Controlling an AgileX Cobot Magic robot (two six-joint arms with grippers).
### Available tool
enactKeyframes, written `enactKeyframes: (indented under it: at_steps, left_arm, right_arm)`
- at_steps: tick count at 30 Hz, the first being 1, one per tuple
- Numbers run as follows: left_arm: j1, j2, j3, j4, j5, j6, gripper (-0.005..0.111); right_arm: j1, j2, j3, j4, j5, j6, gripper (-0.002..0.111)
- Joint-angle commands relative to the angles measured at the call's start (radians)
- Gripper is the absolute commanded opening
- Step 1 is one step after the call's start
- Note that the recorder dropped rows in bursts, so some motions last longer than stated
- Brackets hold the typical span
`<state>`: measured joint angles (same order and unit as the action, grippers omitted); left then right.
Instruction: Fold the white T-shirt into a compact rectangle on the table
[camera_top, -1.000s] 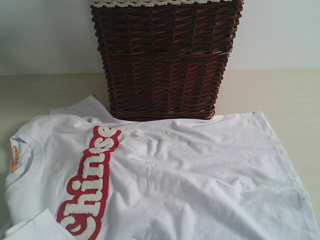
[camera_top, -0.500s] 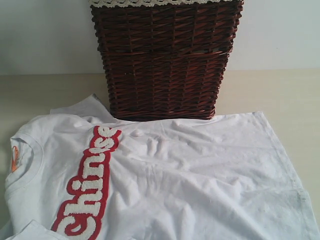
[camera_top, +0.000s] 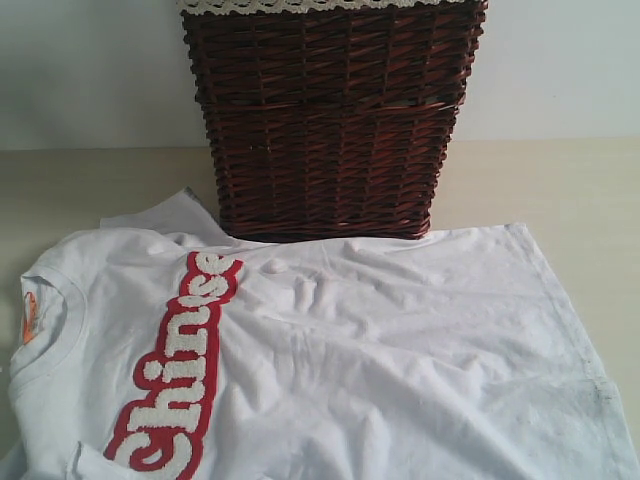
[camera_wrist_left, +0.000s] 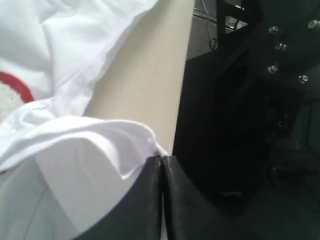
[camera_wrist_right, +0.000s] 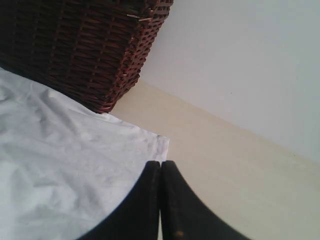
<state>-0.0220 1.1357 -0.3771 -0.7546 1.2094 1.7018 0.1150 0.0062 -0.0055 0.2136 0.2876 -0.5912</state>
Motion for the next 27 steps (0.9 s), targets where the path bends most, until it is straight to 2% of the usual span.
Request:
enactKeyframes:
  at_steps: [1,4,7,13,15,22,24,27]
  left_arm:
    - [-0.17,-0.089,0.004,-0.008,0.012,-0.039,0.0]
    - [-0.262,-0.131,0.004,-0.008,0.012,-0.048,0.0]
    - [-0.32,-0.144,0.004,-0.008,0.012,-0.11,0.0]
    - [-0.344,-0.144,0.004,0.014,0.012,-0.138,0.001]
    - [-0.344,-0.144,0.004,0.025,0.012,-0.135,0.009]
    - [-0.344,-0.144,0.004,0.025,0.012,-0.134,0.056]
    - [-0.344,-0.144,0.004,0.021,0.012,-0.137,0.06]
    - [-0.344,-0.144,0.004,0.03,0.012,-0.156,0.054]
  right_arm:
    - [0.002,-0.006,0.005,0.005,-0.006,0.002,0.0]
    - [0.002,-0.006,0.005,0.005,-0.006,0.002,0.0]
    - [0.002,-0.006,0.005,0.005,-0.006,0.002,0.0]
    - [0.002,-0.006,0.005,0.005,-0.006,0.002,0.0]
    - [0.002,-0.006,0.005,0.005,-0.006,0.002,0.0]
    - [0.002,-0.006,0.005,0.005,-0.006,0.002,0.0]
    - [0.002,-0.006,0.005,0.005,-0.006,0.002,0.0]
    - [0.002,-0.006,0.005,0.005,-0.006,0.002,0.0]
